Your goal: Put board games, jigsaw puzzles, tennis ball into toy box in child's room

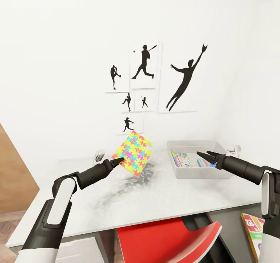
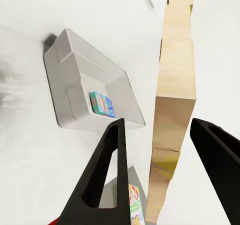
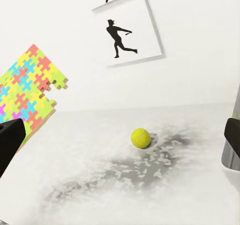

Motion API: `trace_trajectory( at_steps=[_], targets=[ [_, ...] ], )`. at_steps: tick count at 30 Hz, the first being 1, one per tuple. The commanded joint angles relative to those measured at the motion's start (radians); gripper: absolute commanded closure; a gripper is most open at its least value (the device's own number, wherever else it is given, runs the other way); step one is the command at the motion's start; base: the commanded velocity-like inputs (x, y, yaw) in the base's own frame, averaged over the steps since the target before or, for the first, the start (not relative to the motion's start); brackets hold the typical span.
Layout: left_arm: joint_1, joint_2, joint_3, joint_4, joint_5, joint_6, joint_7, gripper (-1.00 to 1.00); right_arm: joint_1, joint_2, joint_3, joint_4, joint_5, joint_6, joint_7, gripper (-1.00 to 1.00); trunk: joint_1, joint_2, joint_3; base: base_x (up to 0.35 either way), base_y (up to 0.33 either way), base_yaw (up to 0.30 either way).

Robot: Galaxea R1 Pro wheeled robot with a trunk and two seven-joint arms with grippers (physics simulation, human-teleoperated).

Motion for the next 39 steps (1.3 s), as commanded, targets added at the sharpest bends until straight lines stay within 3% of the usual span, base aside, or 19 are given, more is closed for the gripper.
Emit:
trace_trajectory(
  at_steps=[1, 10, 24, 39],
  targets=[
    [-0.001, -0.001, 0.003, 0.0, -0.006, 0.006, -0.007, 1.0, -0.002, 0.0, -0.001, -0.001, 0.01, 0.006, 0.011, -1.0, 0.001, -0.002, -0.002, 0.0, -0.003, 0.0],
    [-0.001, -0.001, 0.004, 0.0, -0.006, 0.006, -0.007, 1.0, -0.002, 0.004, -0.001, -0.001, 0.01, 0.005, 0.01, -1.0, 0.001, -0.002, -0.002, 0.0, -0.001, 0.026],
    [-0.001, -0.001, 0.005, 0.0, -0.006, 0.006, -0.007, 1.0, -0.002, 0.003, -0.001, -0.001, 0.01, 0.004, 0.01, -1.0, 0.001, -0.002, -0.002, 0.001, 0.0, 0.194],
    [-0.001, -0.001, 0.006, 0.0, -0.006, 0.005, -0.007, 1.0, -0.002, 0.003, -0.001, -0.001, 0.01, 0.004, 0.007, -1.0, 0.001, -0.002, -0.002, 0.068, -0.043, 0.02]
  ],
)
